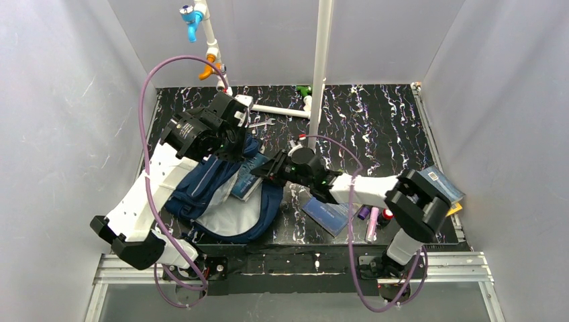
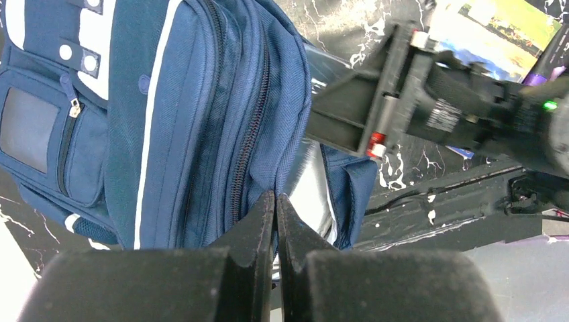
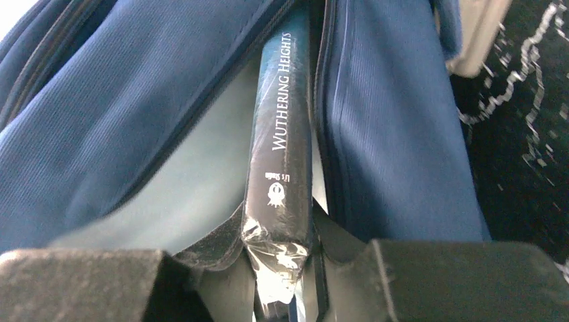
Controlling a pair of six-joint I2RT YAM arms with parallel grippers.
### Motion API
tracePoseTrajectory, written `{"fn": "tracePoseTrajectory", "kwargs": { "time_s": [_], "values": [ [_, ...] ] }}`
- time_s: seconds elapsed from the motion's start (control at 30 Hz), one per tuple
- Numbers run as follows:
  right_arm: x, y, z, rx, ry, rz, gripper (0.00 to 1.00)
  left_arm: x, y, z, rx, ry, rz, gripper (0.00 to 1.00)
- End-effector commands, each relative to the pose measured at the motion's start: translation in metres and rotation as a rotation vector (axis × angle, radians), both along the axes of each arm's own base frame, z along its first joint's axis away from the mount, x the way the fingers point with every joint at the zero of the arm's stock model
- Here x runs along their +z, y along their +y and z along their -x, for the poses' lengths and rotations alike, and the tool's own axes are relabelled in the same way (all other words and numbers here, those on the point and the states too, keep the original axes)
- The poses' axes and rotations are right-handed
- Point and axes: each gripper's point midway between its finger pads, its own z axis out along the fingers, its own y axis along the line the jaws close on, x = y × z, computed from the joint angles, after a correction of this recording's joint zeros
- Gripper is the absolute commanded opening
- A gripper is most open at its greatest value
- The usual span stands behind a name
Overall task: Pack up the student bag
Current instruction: Place the book in the student bag.
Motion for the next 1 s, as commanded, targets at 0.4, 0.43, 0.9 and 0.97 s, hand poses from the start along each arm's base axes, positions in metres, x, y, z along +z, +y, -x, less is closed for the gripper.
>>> {"fn": "tracePoseTrajectory", "kwargs": {
  "time_s": [0.4,0.43,0.9,0.97],
  "values": [
    [0.072,0.116,-0.055,-0.101,-0.267,-0.418,0.06,0.033,0.046,-0.004,0.015,-0.197,-0.111,0.0],
    [0.06,0.123,-0.058,-0.095,-0.279,-0.387,0.21,0.029,0.048,-0.004,-0.004,-0.199,-0.119,0.0],
    [-0.036,0.107,-0.031,0.045,-0.348,0.095,0.75,0.007,0.061,-0.012,0.088,-0.25,-0.104,0.0],
    [-0.04,0.082,-0.016,0.099,-0.353,0.176,0.87,0.002,0.064,-0.013,0.114,-0.261,-0.096,0.0]
  ]
}}
